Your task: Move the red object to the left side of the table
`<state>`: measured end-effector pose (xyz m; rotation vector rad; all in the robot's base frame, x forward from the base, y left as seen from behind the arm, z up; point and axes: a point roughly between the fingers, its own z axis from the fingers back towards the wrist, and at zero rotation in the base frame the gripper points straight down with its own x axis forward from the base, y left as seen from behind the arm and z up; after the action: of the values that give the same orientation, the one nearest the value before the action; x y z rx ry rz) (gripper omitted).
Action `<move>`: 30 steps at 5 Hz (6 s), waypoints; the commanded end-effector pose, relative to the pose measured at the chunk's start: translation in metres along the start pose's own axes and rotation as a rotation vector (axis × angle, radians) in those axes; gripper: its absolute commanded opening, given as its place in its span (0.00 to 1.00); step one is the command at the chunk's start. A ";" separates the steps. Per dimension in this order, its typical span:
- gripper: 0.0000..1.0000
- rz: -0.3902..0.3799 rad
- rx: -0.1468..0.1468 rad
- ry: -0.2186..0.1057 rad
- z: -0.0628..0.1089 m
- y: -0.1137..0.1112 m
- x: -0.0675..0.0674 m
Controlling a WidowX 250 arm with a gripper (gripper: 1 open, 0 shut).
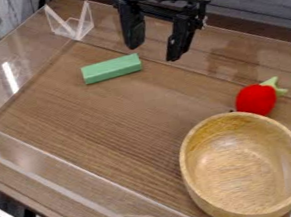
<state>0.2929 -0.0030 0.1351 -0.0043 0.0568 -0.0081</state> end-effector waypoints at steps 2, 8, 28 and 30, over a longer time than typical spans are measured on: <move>1.00 -0.265 -0.015 0.007 -0.011 -0.043 0.007; 1.00 -0.597 -0.026 -0.044 -0.060 -0.142 0.052; 0.00 -0.429 0.056 -0.324 0.001 -0.072 0.079; 1.00 -0.517 0.031 -0.309 -0.020 -0.088 0.079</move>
<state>0.3673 -0.0896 0.0945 0.0081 -0.2062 -0.5203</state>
